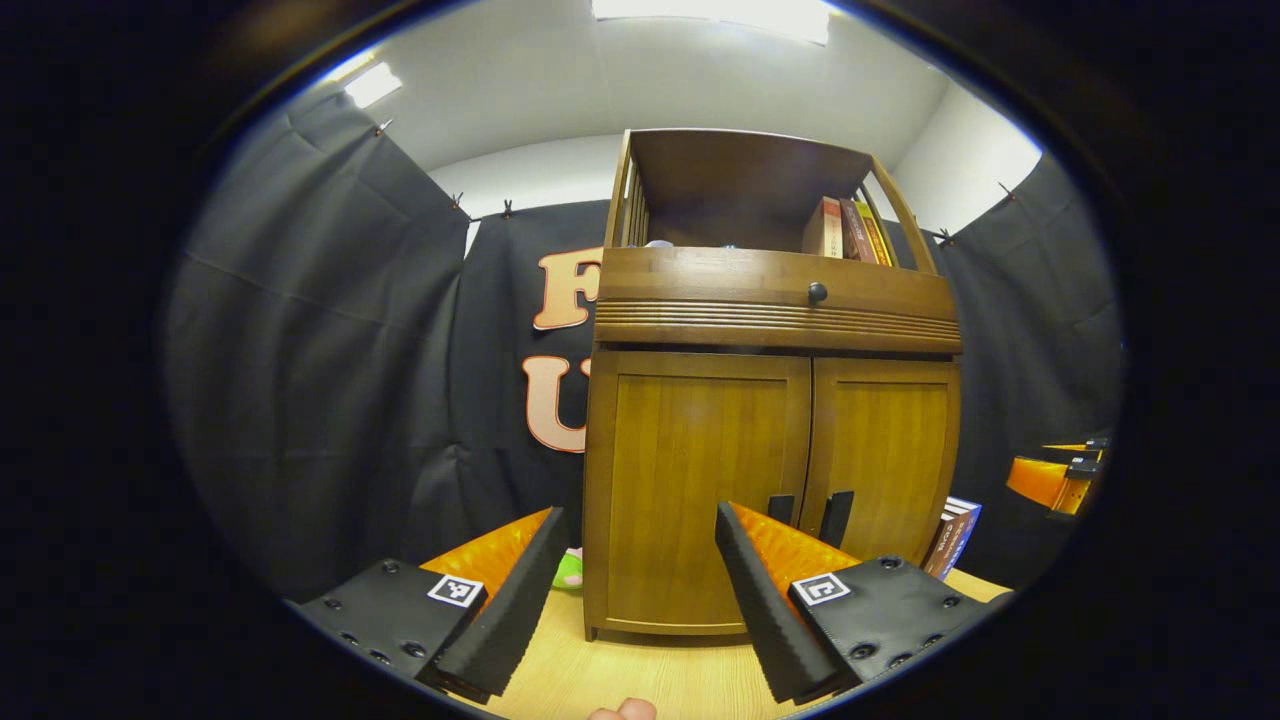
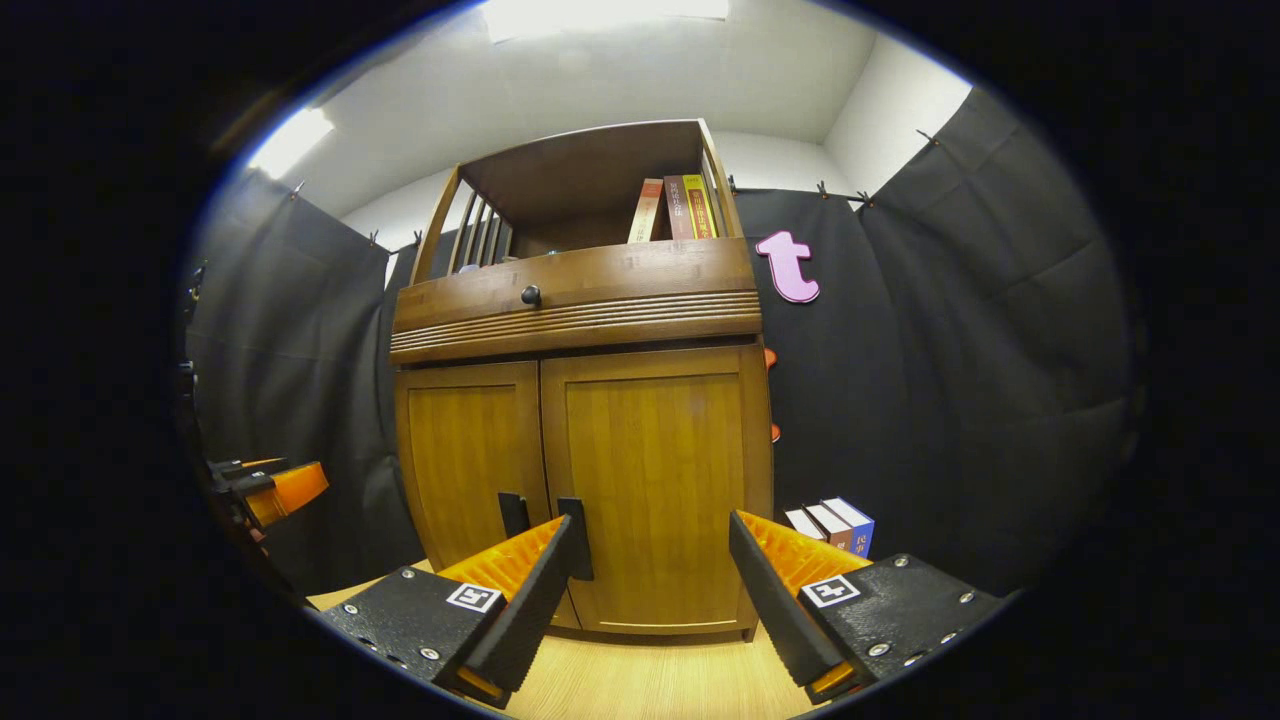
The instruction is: Open the right door of the double-door shoe cabinet with the right hand, and open the left door with the left hand.
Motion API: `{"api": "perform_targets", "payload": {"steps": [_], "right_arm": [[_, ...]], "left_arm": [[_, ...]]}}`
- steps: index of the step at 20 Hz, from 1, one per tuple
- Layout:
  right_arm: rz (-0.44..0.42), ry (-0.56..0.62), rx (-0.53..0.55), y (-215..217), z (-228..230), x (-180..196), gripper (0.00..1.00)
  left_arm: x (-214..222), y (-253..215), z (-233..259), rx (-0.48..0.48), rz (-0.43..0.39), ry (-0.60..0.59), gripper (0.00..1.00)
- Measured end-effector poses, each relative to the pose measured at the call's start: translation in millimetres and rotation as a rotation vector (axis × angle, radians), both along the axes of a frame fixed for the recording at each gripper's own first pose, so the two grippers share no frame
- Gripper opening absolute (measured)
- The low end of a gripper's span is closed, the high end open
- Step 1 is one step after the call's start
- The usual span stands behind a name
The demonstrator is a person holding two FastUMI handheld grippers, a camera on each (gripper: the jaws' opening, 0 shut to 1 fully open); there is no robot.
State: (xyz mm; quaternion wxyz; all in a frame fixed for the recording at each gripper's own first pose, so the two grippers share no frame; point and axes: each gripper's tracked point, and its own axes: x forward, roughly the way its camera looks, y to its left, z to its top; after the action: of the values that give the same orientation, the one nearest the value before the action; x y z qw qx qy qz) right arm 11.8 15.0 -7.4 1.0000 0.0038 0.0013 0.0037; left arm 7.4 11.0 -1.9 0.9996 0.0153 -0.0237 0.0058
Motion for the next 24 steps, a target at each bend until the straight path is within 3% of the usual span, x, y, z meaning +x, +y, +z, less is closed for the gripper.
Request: {"api": "perform_targets", "payload": {"steps": [1,6,7,11,17,24], "right_arm": [[0.003,0.001,-0.002,1.8,-1.2,0.7,1.00],[0.034,0.018,0.001,14.7,-11.1,11.8,1.00],[0.043,0.020,0.002,17.8,-11.5,15.9,0.93],[0.088,-0.002,-0.016,35.0,-8.9,41.8,0.93],[0.137,0.046,-0.058,71.0,-55.7,131.3,0.93],[0.095,0.168,-0.051,82.2,-144.4,217.2,0.94]], "left_arm": [[0.0,0.3,-0.3,-0.004,0.001,0.000,0.99],[-0.2,5.1,0.8,0.001,0.016,-0.012,0.97],[-0.2,5.5,1.1,0.001,0.017,-0.013,0.97],[-1.2,6.1,-2.1,-0.001,0.018,-0.005,0.99],[-3.8,11.8,-4.1,-0.002,0.040,0.005,0.96],[-15.8,30.2,-0.8,0.030,0.094,-0.005,0.99]]}}
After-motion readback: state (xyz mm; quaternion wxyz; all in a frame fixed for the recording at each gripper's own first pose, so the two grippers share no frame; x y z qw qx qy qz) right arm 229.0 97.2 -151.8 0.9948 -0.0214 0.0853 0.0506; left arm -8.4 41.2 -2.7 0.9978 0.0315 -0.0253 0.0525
